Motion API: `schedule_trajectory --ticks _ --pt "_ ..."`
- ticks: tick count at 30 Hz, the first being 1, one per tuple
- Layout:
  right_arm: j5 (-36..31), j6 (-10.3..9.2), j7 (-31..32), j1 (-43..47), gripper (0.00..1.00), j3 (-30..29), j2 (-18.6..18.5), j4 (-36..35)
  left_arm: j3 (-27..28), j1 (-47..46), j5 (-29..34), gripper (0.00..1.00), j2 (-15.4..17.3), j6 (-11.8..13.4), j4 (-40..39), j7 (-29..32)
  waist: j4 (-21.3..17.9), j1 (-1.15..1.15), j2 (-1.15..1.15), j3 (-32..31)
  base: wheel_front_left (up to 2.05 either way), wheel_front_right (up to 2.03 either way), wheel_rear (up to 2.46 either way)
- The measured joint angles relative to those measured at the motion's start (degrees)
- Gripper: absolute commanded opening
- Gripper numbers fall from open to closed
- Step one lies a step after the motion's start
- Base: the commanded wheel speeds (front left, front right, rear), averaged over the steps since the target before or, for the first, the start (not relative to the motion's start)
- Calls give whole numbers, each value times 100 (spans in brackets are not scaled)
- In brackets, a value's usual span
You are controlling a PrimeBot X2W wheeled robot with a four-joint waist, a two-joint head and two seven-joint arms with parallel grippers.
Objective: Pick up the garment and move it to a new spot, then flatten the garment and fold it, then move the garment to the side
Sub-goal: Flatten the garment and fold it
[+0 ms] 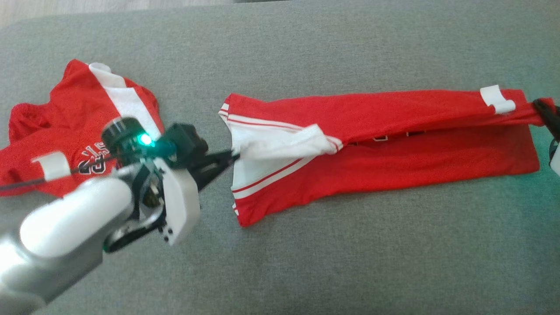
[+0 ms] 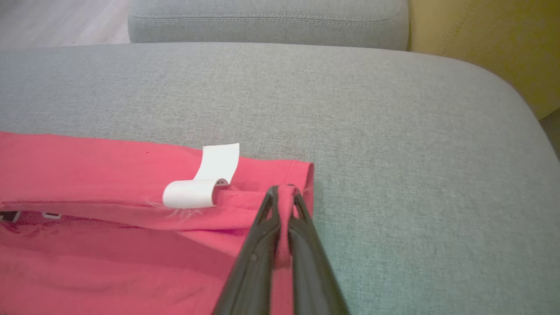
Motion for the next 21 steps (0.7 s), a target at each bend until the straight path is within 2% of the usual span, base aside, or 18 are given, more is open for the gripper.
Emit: schedule_trajectory --ticks 9,16,21 --pt "352 0 645 144 0 183 -247 -218 -3 366 -64 0 71 -1 -209 274 -60 0 0 -42 0 0 0" --pt "352 0 740 228 0 274 -301 -288 5 458 -635 0 111 -2 -227 503 -80 1 0 -71 0 0 0" --pt "422 0 865 230 0 303 -297 -304 3 533 -708 0 134 -45 -330 709 -92 0 0 -116 0 0 0"
